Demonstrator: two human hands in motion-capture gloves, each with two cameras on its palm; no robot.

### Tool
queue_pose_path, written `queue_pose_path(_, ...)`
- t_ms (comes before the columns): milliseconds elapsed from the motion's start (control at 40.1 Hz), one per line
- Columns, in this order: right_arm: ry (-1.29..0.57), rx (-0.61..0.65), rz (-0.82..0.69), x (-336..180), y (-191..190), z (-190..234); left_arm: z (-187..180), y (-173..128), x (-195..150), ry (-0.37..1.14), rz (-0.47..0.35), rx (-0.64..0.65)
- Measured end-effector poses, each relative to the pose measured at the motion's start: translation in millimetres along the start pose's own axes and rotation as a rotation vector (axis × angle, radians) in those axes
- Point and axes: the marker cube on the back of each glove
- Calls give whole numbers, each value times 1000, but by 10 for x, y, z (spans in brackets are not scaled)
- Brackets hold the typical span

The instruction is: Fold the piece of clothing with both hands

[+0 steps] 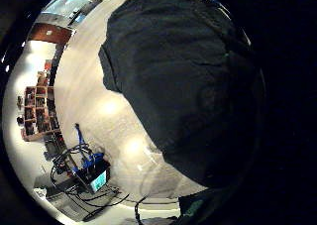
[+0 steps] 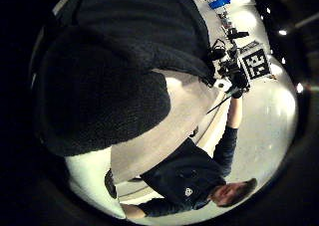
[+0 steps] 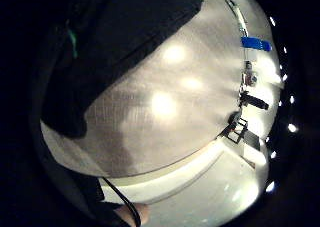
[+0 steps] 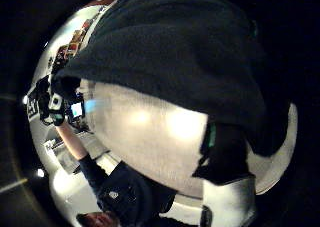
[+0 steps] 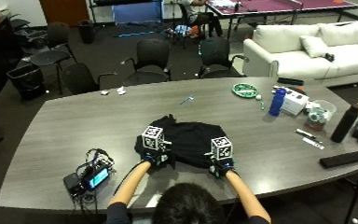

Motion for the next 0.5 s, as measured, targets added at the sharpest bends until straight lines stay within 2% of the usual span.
queue_pose_path(100, 52, 105, -6, -22, -43, -15, 52, 104, -16, -27, 26, -9)
queue_pose_path(175, 62, 142, -26, -49, 83, -88, 111, 284, -5, -57, 74, 4)
queue_pose_path(249, 71, 156, -54, -103, 378, -214, 286, 442, -3, -92, 176, 57)
queue_pose_path(324, 80, 177, -99, -142, 610, -307, 416, 573, 24, -60, 293, 105)
queue_pose_path(424, 95, 199, -145, -76, 668, -301, 243, 889, 67, -10, 343, 127)
queue_pose_path(499, 112, 225, -177, -124, 889, -543, -115, 1227, 101, 16, 370, 112)
